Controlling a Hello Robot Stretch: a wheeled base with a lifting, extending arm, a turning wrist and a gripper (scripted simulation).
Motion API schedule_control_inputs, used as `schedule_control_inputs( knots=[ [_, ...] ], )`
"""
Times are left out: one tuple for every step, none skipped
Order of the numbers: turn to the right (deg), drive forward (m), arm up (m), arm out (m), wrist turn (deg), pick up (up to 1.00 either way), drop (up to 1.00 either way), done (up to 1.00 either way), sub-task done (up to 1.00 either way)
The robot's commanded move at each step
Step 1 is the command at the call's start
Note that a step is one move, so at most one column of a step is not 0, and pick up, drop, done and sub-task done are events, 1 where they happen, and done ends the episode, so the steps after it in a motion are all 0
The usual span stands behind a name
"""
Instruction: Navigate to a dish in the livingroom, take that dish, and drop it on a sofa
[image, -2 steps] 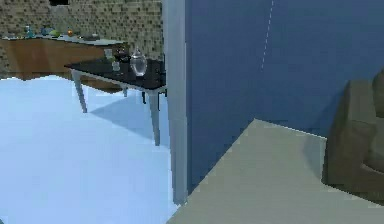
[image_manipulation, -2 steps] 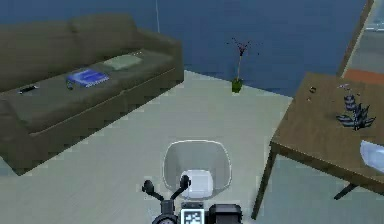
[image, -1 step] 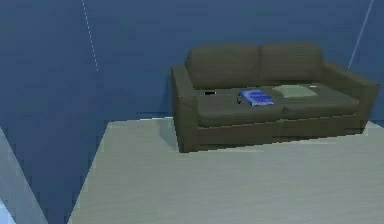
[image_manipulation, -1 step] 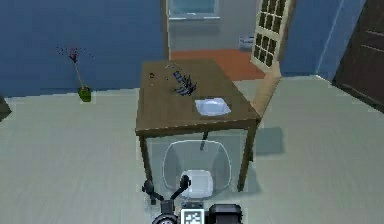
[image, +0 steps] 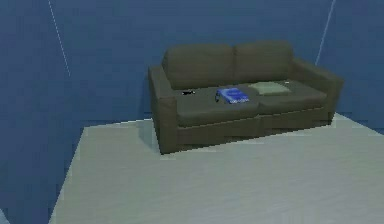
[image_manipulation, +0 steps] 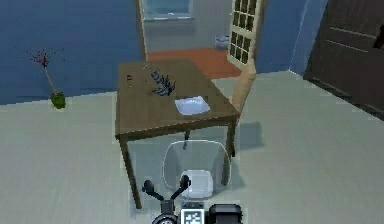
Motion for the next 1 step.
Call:
schedule_control_inputs(
  knots=[
    [0.0,0.8,0.0,0.0,0.0,0.0,0.0,0.0,0.0]
  ],
)
